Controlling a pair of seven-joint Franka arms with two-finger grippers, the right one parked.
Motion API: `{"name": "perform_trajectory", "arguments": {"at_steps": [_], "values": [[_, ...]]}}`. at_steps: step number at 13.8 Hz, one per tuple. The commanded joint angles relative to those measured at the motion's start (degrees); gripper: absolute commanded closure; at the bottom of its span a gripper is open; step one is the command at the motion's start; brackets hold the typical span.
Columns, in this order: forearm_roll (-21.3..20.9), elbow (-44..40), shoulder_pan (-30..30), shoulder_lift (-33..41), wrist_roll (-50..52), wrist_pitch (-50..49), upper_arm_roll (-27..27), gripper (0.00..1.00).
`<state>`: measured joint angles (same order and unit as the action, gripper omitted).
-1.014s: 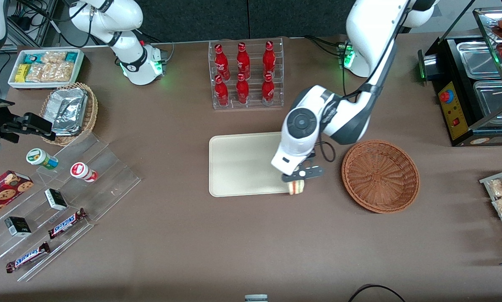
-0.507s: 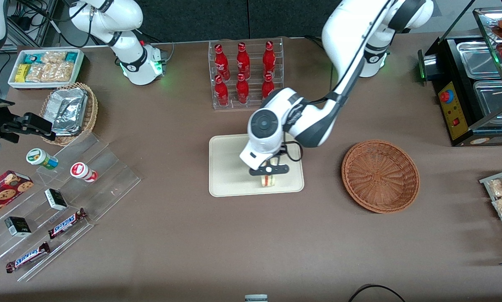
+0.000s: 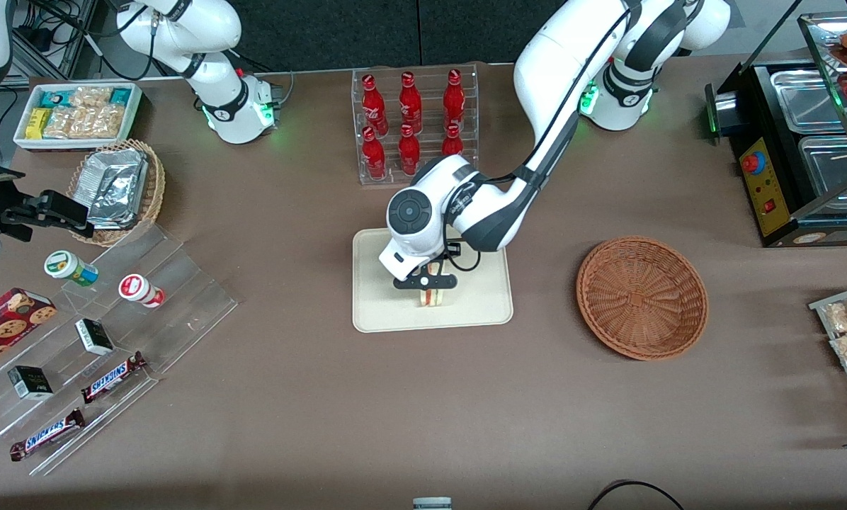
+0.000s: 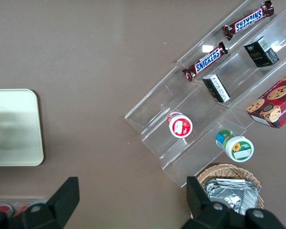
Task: Place sandwich from basket to tray
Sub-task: 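Lower the sandwich onto the tray and open the left gripper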
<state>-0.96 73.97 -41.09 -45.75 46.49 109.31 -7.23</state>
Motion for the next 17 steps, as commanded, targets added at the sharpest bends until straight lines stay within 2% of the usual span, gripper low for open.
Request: {"name": "perform_trajectory", "arguments": {"at_steps": [1,7,8,10,11,17], "values": [[0.0,-2.5,-1.3,-1.8,2.5,-0.8,0.7,1.0],[-0.1,-2.2,-1.6,-2.5,3.8,-0.1,0.8,1.0],[-0.2,-1.8,-1.7,-2.5,4.4,0.4,0.8,0.89],[-0.3,-0.5,-2.3,-2.4,5.0,2.6,0.8,0.33],[-0.3,-0.4,-2.4,-2.4,5.1,2.8,0.9,0.0],[-2.0,-0.3,-2.5,-1.6,5.1,2.4,0.9,0.0]]}}
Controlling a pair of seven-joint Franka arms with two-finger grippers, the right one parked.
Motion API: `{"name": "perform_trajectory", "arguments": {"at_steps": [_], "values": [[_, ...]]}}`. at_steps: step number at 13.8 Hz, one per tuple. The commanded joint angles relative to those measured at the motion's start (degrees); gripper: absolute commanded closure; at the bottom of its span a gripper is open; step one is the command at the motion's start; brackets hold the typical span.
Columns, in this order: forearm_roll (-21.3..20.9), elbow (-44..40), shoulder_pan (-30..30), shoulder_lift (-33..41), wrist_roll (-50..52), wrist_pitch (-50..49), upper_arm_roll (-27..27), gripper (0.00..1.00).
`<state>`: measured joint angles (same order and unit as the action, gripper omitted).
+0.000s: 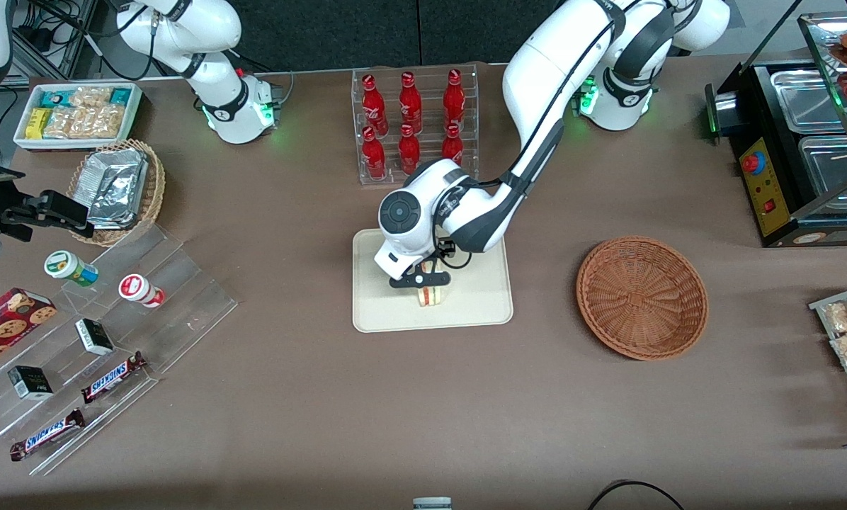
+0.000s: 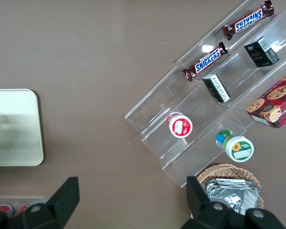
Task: Place sandwich from basket to tray
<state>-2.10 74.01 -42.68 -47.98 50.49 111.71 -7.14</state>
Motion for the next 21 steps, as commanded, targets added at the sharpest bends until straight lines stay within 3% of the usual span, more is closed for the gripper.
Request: {"name": "perform_trajectory", "arguments": {"at_steps": [1,6,9,13,14,16,21], "values": [[-0.8,-0.4,-0.8,0.7,1.1,-0.2,0.8,0.0],[-0.2,-0.4,0.0,6.2,1.1,-6.0,1.1,0.0],[0.5,-0.4,0.0,8.7,1.0,-7.0,4.8,0.0],[4.9,3.1,0.1,12.5,-2.6,-6.8,10.4,0.0],[5.4,4.2,0.1,13.5,-4.9,-6.8,12.3,0.0],[10.4,6.7,0.1,15.9,-11.1,-6.9,17.1,0.0],[15.7,9.3,0.1,19.1,-22.2,-8.1,25.5,0.0]]}}
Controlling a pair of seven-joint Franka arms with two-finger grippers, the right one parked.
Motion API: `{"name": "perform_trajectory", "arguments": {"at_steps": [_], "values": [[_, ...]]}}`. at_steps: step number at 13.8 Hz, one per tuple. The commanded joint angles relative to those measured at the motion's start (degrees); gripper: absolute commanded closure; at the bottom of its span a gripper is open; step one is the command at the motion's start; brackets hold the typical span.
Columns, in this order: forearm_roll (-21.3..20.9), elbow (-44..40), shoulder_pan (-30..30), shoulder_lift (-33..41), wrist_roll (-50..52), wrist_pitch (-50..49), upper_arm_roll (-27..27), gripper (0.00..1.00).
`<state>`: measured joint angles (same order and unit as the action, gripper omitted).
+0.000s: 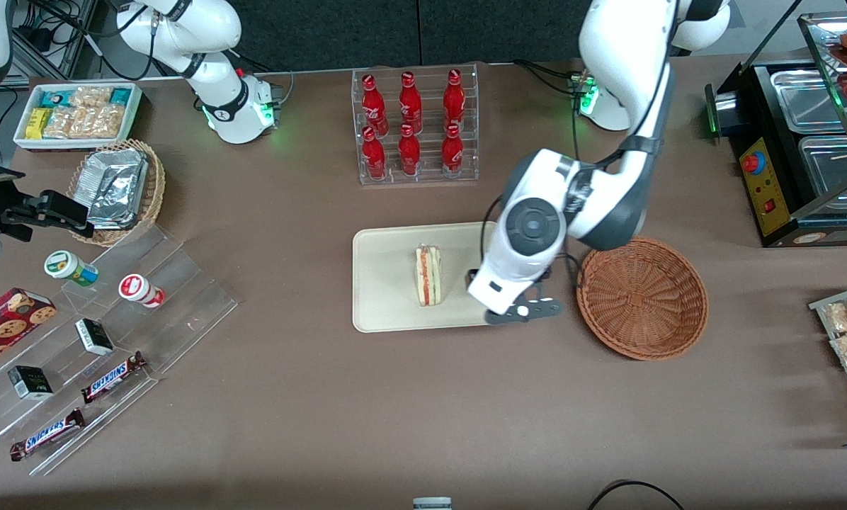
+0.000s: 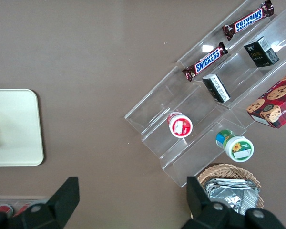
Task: Place sandwich from basket to tray
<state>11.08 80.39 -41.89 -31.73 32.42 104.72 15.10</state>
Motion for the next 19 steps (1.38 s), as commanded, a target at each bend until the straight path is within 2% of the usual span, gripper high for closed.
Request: {"name": "perform_trajectory", "arguments": {"at_steps": [1,3,6,8,11,15,19], "values": [[3.7,2.9,-0.7,3.5,-6.6,-2.7,5.2,0.0],[4.6,3.1,-0.7,4.3,-10.3,-4.4,8.9,0.0],[5.3,6.8,-0.6,7.8,-16.2,-4.3,11.7,0.0],[6.2,8.1,6.5,10.5,-21.0,-5.4,10.3,0.0],[6.0,8.3,11.5,13.5,-24.6,-8.4,8.5,0.0],[3.8,7.9,24.4,18.3,-28.6,-13.7,-2.1,0.0],[-3.8,8.0,32.5,20.9,-28.0,-15.3,-11.2,0.0]]}}
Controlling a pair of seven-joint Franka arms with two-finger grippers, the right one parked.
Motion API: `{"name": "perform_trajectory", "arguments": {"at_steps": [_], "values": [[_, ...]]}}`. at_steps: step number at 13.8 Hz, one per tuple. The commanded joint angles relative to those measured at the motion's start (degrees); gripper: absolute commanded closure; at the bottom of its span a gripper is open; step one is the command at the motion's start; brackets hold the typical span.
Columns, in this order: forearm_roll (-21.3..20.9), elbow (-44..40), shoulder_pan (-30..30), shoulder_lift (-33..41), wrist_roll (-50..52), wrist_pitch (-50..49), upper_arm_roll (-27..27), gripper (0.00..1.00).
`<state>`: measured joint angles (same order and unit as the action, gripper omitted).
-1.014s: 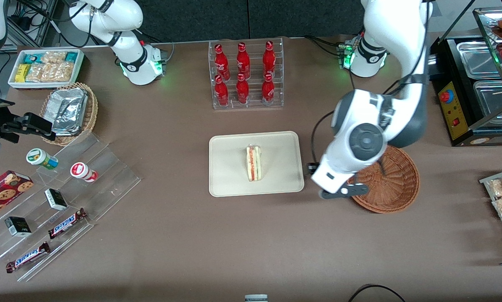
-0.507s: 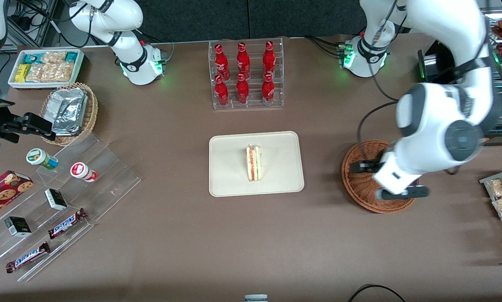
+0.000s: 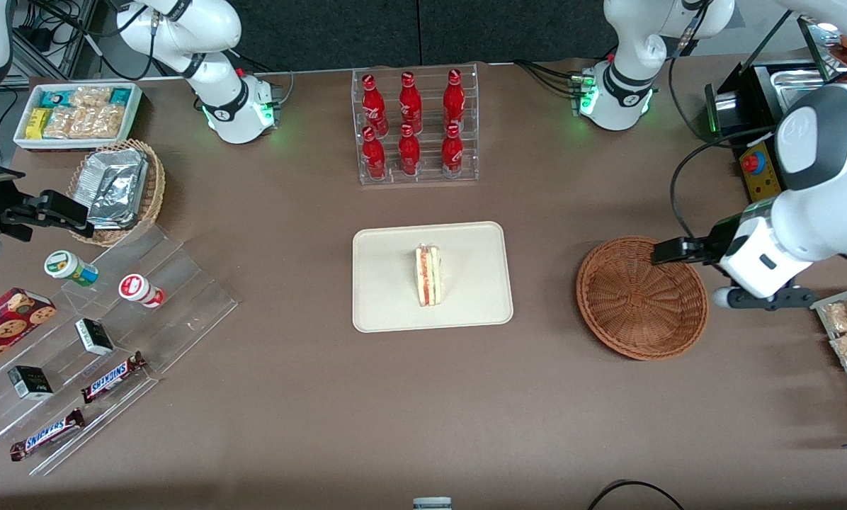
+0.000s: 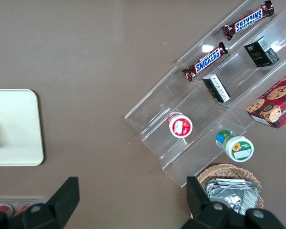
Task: Place sandwich from basket to tray
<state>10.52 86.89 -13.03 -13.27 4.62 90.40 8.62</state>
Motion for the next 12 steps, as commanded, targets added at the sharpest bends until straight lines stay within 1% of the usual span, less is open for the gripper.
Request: {"name": "perform_trajectory", "arguments": {"at_steps": [1,2,3,6,9,11,12], "values": [[-5.7,1.4,5.4,3.0,-0.2,-1.9,-7.1,0.0],[-7.2,1.6,6.9,4.2,-0.3,-2.2,-9.0,0.0],[-7.5,1.9,7.8,5.2,-0.4,-2.3,-9.9,0.0],[-7.8,4.3,9.5,9.2,-0.7,-2.4,-10.0,0.0],[-8.1,5.0,11.2,12.0,-0.8,-5.8,-9.9,0.0],[-11.0,5.3,11.3,13.4,-2.8,-7.0,-10.0,0.0],[-11.4,5.3,11.3,13.8,-4.1,-7.7,-10.0,0.0]]}}
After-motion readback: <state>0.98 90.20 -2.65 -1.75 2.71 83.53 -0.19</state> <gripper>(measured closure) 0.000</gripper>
